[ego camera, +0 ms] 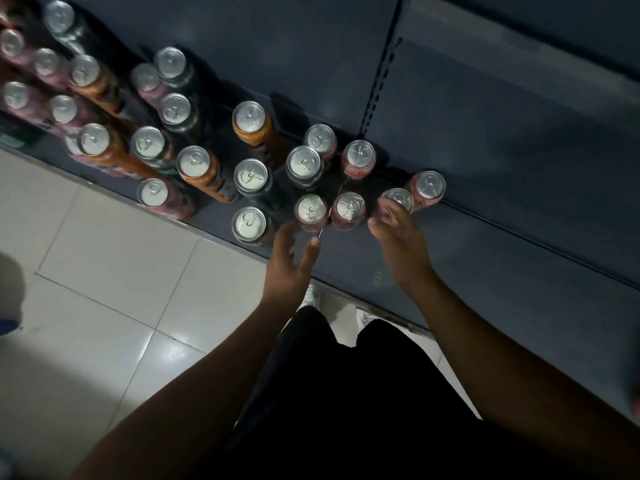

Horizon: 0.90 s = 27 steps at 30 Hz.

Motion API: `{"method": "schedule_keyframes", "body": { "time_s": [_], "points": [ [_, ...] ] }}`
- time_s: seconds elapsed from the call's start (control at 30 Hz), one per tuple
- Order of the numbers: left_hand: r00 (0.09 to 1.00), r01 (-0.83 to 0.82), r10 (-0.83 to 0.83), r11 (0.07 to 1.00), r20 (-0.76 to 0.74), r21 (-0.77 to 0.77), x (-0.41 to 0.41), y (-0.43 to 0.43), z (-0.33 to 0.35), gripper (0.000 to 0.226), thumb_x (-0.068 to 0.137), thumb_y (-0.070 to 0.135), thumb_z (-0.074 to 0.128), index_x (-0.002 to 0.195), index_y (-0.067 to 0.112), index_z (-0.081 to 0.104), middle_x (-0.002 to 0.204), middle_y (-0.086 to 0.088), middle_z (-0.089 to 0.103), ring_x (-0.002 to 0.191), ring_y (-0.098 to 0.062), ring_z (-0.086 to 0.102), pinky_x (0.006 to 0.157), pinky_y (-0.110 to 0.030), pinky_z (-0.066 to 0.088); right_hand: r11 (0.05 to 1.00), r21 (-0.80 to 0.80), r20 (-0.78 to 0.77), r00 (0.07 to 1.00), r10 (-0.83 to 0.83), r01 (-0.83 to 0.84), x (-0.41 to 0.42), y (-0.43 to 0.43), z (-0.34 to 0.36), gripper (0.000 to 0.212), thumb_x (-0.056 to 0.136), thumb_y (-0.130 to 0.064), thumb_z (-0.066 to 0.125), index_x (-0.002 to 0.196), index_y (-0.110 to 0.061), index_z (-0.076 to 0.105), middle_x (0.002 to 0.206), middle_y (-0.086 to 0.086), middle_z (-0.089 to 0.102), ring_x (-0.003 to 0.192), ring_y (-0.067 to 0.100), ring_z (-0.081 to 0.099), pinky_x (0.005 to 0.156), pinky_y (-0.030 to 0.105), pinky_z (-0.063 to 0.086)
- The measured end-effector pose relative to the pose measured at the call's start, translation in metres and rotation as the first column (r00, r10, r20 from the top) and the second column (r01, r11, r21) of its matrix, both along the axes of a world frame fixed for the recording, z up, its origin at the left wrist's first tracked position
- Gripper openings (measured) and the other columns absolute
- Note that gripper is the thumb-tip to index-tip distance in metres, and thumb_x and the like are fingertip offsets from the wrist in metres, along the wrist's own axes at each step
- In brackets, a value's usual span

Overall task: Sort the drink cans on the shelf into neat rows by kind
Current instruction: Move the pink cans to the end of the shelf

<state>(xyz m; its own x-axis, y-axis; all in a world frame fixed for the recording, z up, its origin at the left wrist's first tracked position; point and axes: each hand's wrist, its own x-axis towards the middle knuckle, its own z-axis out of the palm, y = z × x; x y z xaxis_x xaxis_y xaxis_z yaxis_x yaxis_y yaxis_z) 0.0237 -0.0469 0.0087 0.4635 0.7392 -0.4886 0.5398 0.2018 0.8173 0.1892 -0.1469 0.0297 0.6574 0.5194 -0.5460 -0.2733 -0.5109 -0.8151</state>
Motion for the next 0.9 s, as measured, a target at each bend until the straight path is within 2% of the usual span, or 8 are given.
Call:
{"method": "schedule_keyframes", "body": {
  "time_s": [0.1,0.2,0.3,0.37,0.43,0.57,0.67,0.9],
  "points": [
    [0.999,0.038,-0.038,0.999,0.011,-0.017,0.004,0.002,-0.022,0.068,0.092,0.061,0.054,0.148,0.028,0.035,0.151,0.003,0.047,0.14,-0.018,0.045,0.116,-0.044,0.038,0.998,-0.035,-0.028,0.998,0.057,-0.058,-0.002,0.009,-0.015,0.067,0.079,-0.043,0.067,0.143,-0.038,0.049,0.137,-0.01,0.053,0.136,0.006,0.047,0.108,0.032,0.045],
    [0.999,0.021,-0.019,0.999,0.039,-0.046,0.009,0.006,-0.034,0.079,0.093,0.061,0.051,0.156,0.021,0.025,0.157,-0.001,0.043,0.144,-0.016,0.042,0.12,-0.043,0.035,0.983,-0.099,0.013,0.988,0.154,-0.152,-0.005,0.015,-0.035,0.085,0.083,-0.037,0.074,0.156,-0.036,0.031,0.151,-0.018,0.042,0.141,0.005,0.039,0.115,0.035,0.04],
    [0.999,0.002,0.002,0.998,0.054,-0.064,0.017,0.014,-0.047,0.08,0.092,0.058,0.053,0.157,0.022,0.023,0.155,0.0,0.047,0.143,-0.011,0.044,0.12,-0.045,0.035,0.969,-0.155,0.059,0.977,0.203,-0.192,-0.008,0.024,-0.053,0.092,0.087,-0.029,0.079,0.16,-0.033,0.023,0.158,-0.008,0.041,0.142,0.012,0.041,0.115,0.036,0.039],
    [0.999,0.011,-0.008,0.998,0.052,-0.059,0.022,0.022,-0.059,0.08,0.09,0.044,0.063,0.156,0.02,0.024,0.149,0.001,0.053,0.139,-0.013,0.049,0.118,-0.051,0.038,0.972,-0.152,0.063,0.98,0.189,-0.178,-0.009,0.029,-0.065,0.094,0.083,-0.027,0.082,0.158,-0.029,0.026,0.149,-0.006,0.052,0.135,0.011,0.05,0.112,0.037,0.045],
    [0.998,0.016,-0.012,0.998,0.055,-0.063,0.028,0.03,-0.067,0.085,0.083,0.025,0.072,0.154,0.02,0.026,0.141,0.002,0.059,0.133,-0.012,0.055,0.115,-0.045,0.042,0.98,-0.142,0.083,0.985,0.154,-0.142,-0.009,0.033,-0.073,0.088,0.079,-0.027,0.085,0.152,-0.027,0.036,0.137,-0.007,0.062,0.125,0.009,0.059,0.106,0.039,0.05],
    [0.999,-0.016,0.019,0.996,0.026,-0.093,0.037,0.038,-0.074,0.08,0.079,0.021,0.08,0.145,0.035,0.037,0.124,0.017,0.068,0.121,-0.006,0.062,0.105,-0.032,0.049,0.99,-0.131,0.12,0.99,0.075,-0.059,-0.009,0.035,-0.081,0.073,0.075,-0.024,0.089,0.136,-0.028,0.05,0.118,-0.015,0.07,0.109,0.001,0.066,0.098,0.037,0.056],
    [0.998,-0.042,0.044,0.997,0.036,-0.062,0.037,0.037,-0.071,0.066,0.078,0.012,0.083,0.133,0.027,0.048,0.11,0.017,0.071,0.108,-0.007,0.067,0.096,-0.028,0.053,0.99,-0.139,0.12,0.992,0.043,-0.026,-0.011,0.032,-0.08,0.072,0.073,-0.025,0.09,0.134,-0.027,0.052,0.116,-0.015,0.069,0.107,0.002,0.066,0.096,0.035,0.056],
    [1.0,-0.004,0.004,0.997,-0.006,-0.083,0.012,0.022,-0.051,0.059,0.065,0.03,0.09,0.116,0.029,0.059,0.108,0.004,0.074,0.103,-0.023,0.071,0.094,-0.05,0.057,0.968,-0.244,0.067,0.997,-0.043,0.058,-0.034,0.003,-0.057,0.07,0.063,-0.036,0.092,0.123,-0.029,0.055,0.102,-0.02,0.068,0.097,0.003,0.067,0.087,0.028,0.056]
  ]
}}
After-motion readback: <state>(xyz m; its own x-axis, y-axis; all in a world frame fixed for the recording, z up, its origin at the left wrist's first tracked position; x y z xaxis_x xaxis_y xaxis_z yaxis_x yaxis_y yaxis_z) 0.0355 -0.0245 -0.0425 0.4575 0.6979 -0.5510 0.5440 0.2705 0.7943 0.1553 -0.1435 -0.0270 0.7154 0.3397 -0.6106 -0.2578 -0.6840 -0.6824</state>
